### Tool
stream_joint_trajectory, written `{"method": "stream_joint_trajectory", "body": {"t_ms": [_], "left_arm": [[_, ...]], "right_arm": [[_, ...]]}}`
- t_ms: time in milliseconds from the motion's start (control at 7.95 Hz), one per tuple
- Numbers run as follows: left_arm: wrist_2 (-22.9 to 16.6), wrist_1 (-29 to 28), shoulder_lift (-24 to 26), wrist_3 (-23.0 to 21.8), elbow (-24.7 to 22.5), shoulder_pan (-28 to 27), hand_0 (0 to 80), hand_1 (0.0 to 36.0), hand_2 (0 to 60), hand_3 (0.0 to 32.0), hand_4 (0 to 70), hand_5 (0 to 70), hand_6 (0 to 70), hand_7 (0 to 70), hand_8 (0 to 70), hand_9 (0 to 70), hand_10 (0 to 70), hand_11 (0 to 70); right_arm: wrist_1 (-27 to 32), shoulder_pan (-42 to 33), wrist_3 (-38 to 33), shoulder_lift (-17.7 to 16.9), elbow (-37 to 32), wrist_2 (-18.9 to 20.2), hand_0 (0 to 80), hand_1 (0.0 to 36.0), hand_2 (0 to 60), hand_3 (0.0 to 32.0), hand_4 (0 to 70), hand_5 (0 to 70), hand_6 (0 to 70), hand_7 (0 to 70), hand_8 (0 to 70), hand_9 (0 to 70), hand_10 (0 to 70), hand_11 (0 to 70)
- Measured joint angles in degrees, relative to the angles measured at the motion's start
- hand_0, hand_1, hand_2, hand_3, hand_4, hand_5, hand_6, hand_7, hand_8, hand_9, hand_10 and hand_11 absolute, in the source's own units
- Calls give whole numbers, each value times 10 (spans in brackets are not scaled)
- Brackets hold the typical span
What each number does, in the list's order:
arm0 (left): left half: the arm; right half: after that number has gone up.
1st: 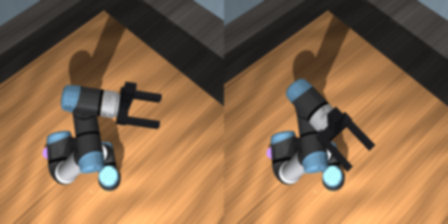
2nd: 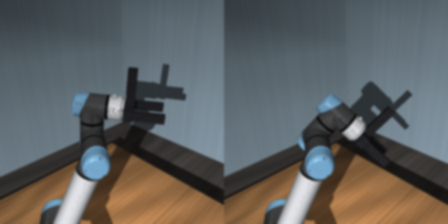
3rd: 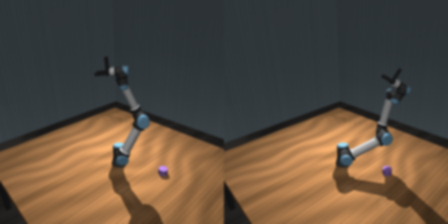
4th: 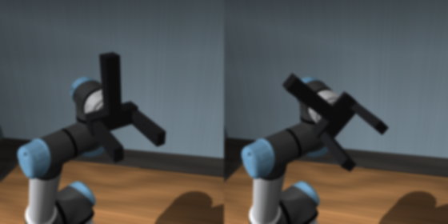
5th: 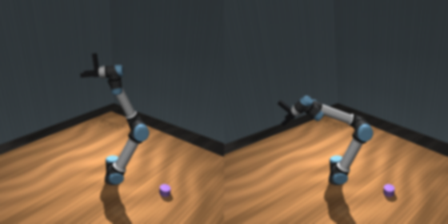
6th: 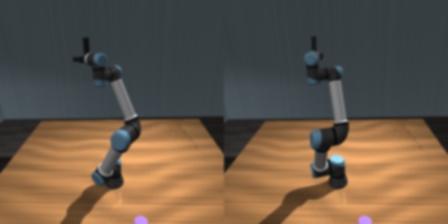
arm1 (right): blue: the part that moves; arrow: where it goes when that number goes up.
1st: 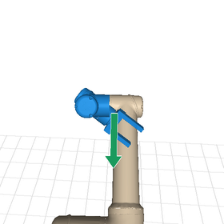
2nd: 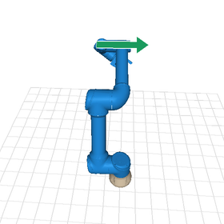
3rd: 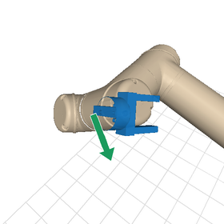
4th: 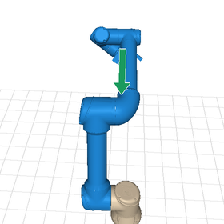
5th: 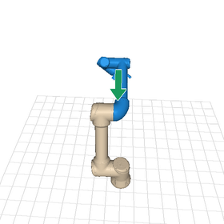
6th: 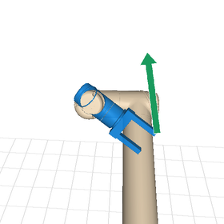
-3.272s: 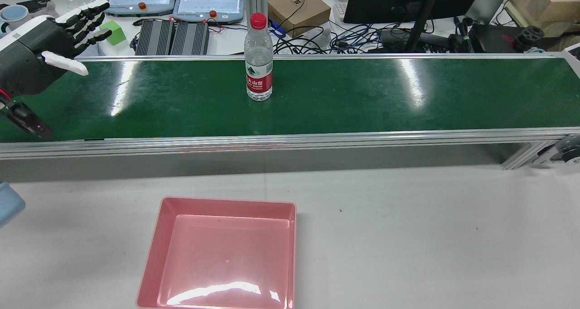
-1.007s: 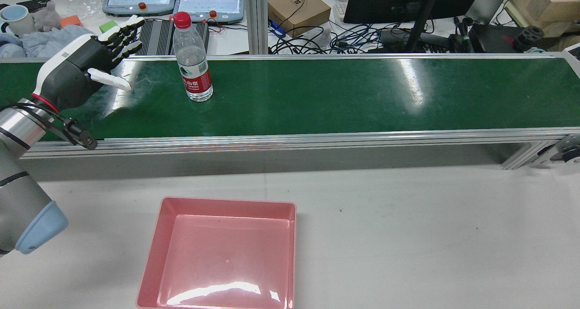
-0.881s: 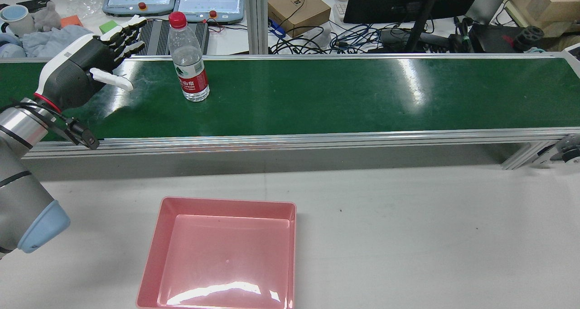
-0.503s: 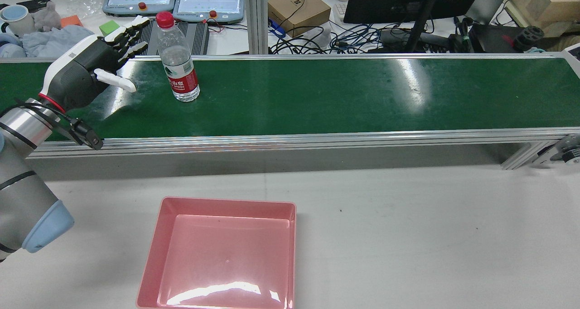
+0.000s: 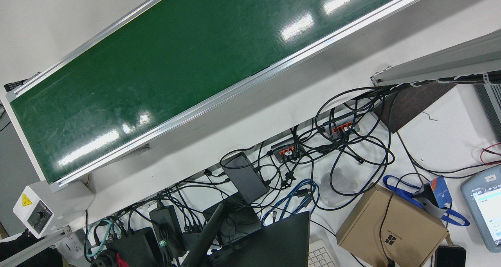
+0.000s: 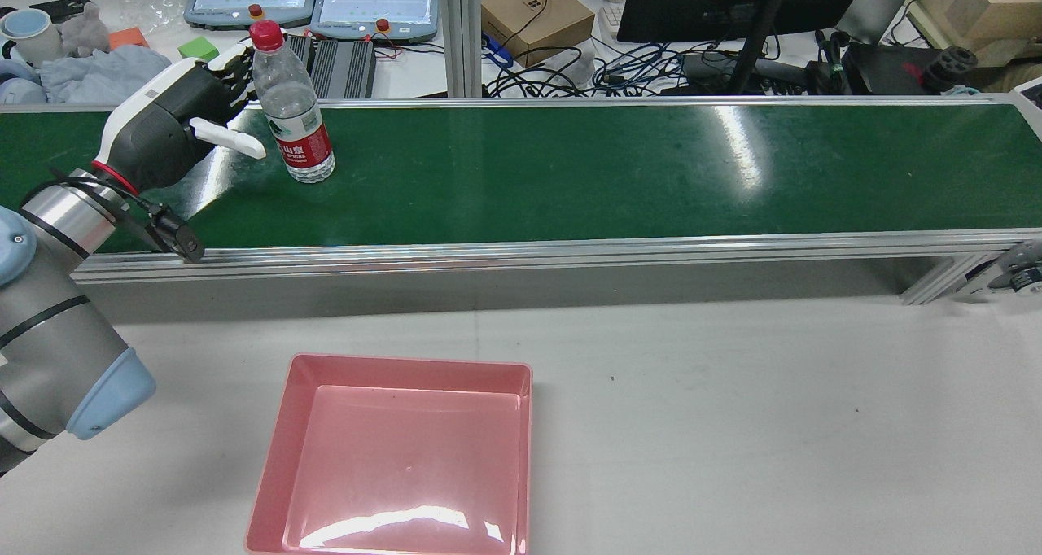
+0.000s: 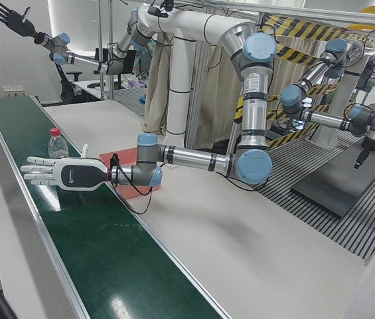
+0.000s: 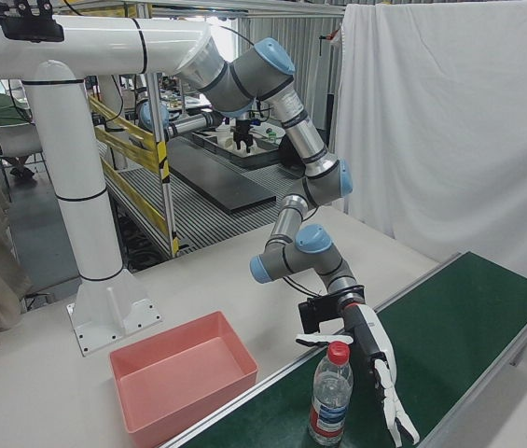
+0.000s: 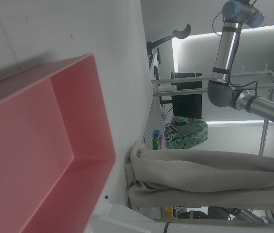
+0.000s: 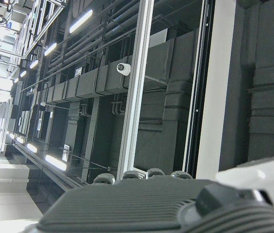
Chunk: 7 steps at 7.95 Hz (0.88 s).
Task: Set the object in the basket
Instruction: 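Open the left hand around the bottle as it arrives, then close the left hand fingers around the bottle and lift it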
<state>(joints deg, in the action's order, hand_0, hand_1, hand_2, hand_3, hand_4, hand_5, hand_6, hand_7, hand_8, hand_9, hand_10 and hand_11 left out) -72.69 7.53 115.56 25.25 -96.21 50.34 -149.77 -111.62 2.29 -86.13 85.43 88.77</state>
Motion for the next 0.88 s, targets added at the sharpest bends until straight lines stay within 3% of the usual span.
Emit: {"method": "stream_joint_trajectory", "body": {"t_ms": [126,252,377,503,629,755,881], "left_arm": [[0,0,5,0,3,1,505,78,0,0,100,139,23,4,25,21,57,96],[0,1,7,0,4,1,532,141,0,0,107,304,62,79,97,121,141,222],[0,2,8,-1,5,1,547,142,35,0,333,487,188,270,245,326,292,432],[-1,7,9,-3,5,1,512,98,200,0,571,700,484,472,431,505,379,535],[0,21,14,-4,4,2,499,165,600,0,641,700,645,590,535,630,434,612],[9,39,18,-5,3,5,498,190,600,0,623,700,682,584,581,692,471,667],[17,61,25,-5,0,8,500,196,600,0,590,694,671,568,583,699,472,670]], "right_arm": [[0,0,0,0,0,0,0,0,0,0,0,0,0,0,0,0,0,0],[0,0,0,0,0,0,0,0,0,0,0,0,0,0,0,0,0,0],[0,0,0,0,0,0,0,0,0,0,0,0,0,0,0,0,0,0],[0,0,0,0,0,0,0,0,0,0,0,0,0,0,0,0,0,0],[0,0,0,0,0,0,0,0,0,0,0,0,0,0,0,0,0,0],[0,0,0,0,0,0,0,0,0,0,0,0,0,0,0,0,0,0],[0,0,0,0,0,0,0,0,0,0,0,0,0,0,0,0,0,0]]}}
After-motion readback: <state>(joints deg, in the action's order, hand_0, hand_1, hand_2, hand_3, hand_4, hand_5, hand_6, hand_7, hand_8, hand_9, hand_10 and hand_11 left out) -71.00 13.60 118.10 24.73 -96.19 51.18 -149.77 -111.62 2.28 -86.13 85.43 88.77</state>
